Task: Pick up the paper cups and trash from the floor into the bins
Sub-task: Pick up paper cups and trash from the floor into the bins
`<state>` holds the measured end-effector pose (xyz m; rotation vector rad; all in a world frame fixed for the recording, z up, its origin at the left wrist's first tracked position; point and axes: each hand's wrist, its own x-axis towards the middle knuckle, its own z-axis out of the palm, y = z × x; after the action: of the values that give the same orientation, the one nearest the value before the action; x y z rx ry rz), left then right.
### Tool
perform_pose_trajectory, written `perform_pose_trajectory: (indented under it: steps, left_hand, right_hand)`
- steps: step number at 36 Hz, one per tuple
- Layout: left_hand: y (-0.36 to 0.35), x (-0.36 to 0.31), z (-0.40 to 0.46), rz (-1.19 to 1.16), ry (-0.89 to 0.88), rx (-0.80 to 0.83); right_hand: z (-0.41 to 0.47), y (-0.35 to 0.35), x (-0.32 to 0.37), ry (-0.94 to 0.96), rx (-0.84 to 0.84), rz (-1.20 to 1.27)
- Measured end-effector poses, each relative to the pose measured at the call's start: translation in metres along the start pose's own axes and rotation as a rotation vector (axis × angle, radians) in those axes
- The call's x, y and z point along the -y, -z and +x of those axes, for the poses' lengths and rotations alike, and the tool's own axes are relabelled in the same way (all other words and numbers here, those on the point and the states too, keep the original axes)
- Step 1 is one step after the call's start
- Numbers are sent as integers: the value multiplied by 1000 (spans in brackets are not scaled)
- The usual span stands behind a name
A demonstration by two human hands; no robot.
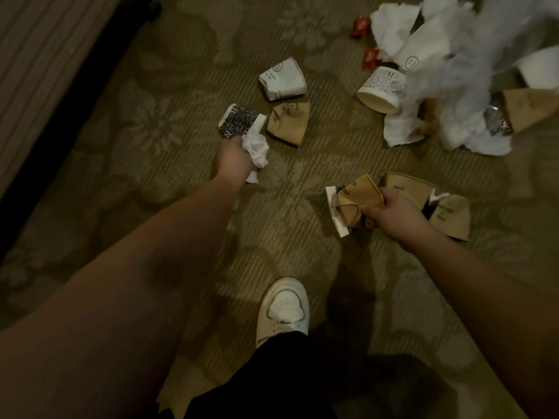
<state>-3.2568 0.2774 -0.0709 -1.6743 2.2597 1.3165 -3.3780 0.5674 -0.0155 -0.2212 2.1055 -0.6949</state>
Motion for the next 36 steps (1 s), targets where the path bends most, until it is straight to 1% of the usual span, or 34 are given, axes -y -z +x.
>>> perform_pose_trajectory:
  steps: [5, 9, 12, 14, 16, 18, 21, 24, 26, 28, 32, 36]
  left_hand:
    - [1, -1, -5, -33, 25, -30]
    - [-4, -10, -19, -126, 22, -66]
    - [-15, -17, -39, -200, 5, -32]
    - [-28, -22, -53, -231, -20, 58]
    - [-42, -27, -67, -271, -37, 186]
    - [-55, -36, -81, -306, -13, 295]
    - [-74, -54, -99, -384, 38, 463]
    - [-97, -73, -112, -407, 21, 572]
    - [-113, -87, -117, -433, 64, 617]
    - [-130, -99, -120, -445, 129, 656]
    - [-160, -119, -121, -430, 269, 668]
    - [-183, -127, -114, -379, 335, 640]
  right_hand:
    - [-3, 2, -11, 5, -26, 53]
    - [-4, 2, -19, -2, -39, 72]
    - [-8, 6, -26, 2, -43, 50]
    - [-12, 11, -33, 11, -43, 30]
    - [-17, 20, -40, 19, -46, -17]
    - [-22, 32, -49, 16, -42, -55]
    - [-28, 57, -68, -13, -41, -42]
    - [-30, 85, -91, -86, -43, 134]
    - [-26, 100, -106, -148, -32, 281]
    - [-20, 112, -118, -203, -69, 439]
    - [-7, 123, -131, -284, -216, 684]
    - [7, 113, -142, -368, -281, 726]
